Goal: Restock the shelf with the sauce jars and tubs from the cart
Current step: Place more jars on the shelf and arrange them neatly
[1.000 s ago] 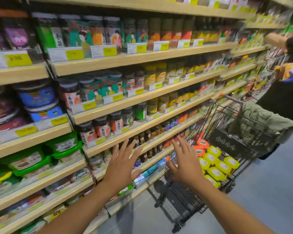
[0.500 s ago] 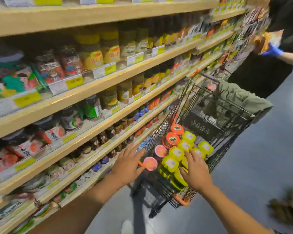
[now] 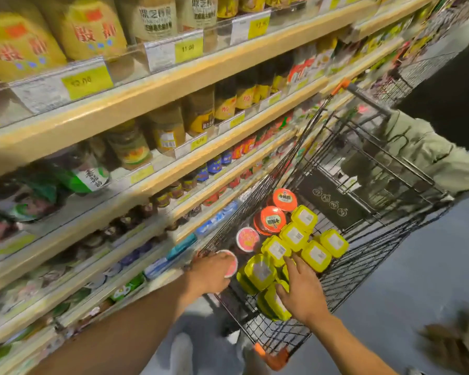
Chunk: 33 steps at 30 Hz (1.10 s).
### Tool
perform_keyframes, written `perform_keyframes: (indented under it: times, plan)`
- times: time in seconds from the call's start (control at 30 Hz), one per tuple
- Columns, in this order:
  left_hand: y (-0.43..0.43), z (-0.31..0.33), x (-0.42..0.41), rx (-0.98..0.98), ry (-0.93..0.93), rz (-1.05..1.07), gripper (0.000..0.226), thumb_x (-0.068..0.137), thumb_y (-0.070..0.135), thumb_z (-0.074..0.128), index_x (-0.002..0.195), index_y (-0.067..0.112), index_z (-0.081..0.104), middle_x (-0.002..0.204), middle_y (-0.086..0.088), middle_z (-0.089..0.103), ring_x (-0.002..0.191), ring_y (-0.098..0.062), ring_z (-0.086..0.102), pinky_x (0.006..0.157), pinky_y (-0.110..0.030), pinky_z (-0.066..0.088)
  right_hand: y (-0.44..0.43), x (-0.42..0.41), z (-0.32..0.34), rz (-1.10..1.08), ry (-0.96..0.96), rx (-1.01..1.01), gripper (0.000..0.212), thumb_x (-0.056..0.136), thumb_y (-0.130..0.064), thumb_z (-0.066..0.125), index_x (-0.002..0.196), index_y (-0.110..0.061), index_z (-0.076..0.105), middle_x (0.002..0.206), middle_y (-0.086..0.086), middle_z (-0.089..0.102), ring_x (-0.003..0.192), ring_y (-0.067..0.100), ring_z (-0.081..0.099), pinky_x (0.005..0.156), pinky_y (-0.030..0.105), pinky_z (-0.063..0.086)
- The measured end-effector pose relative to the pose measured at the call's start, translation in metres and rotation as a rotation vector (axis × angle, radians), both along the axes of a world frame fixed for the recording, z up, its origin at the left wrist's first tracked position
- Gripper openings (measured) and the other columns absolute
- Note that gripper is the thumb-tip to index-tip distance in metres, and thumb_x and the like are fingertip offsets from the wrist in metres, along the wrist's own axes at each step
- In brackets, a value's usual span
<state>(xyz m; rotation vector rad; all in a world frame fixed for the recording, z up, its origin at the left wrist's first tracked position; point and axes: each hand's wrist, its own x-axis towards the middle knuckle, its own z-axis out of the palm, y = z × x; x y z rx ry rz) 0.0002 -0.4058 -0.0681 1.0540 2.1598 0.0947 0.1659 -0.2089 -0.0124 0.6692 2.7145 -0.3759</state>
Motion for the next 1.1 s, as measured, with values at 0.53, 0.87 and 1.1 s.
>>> perform_keyframes:
  times: [0.53,0.87,1.1]
  plan:
    - [0.096,-0.183,0.003,-0.246,-0.034,0.564,0.045,0.101,0.036,0.042,0.143,0.025,0.051,0.139,-0.007,0.057,0.118,-0.032,0.059,0.077,-0.024,0.041,0.102,-0.098,-0.133,0.311,0.054,-0.257,0.053,0.083,-0.04,0.063,0.12,-0.002,0.059,0.114,0.019,0.06,0.104,0.041,0.058,0.088,0.045,0.052]
    - [0.107,-0.179,-0.017,-0.595,0.083,0.117,0.099,0.093,0.033,0.067,0.16,0.026,-0.006,0.166,-0.016,-0.012,0.134,-0.061,0.033,0.094,-0.069,0.043,0.116,-0.121,-0.172,0.288,0.073,-0.395,0.063,0.087,-0.024,0.065,0.144,-0.01,0.041,0.147,0.011,0.042,0.133,0.029,0.039,0.108,0.042,0.039]
    - [0.092,-0.151,-0.009,-0.541,0.083,0.268,0.097,0.084,0.019,0.075,0.158,0.019,0.012,0.153,-0.026,0.019,0.132,-0.053,0.038,0.101,-0.066,0.042,0.112,-0.139,-0.168,0.284,0.064,-0.444,0.06,0.085,-0.021,0.065,0.14,-0.009,0.044,0.137,0.012,0.047,0.124,0.032,0.046,0.1,0.043,0.045]
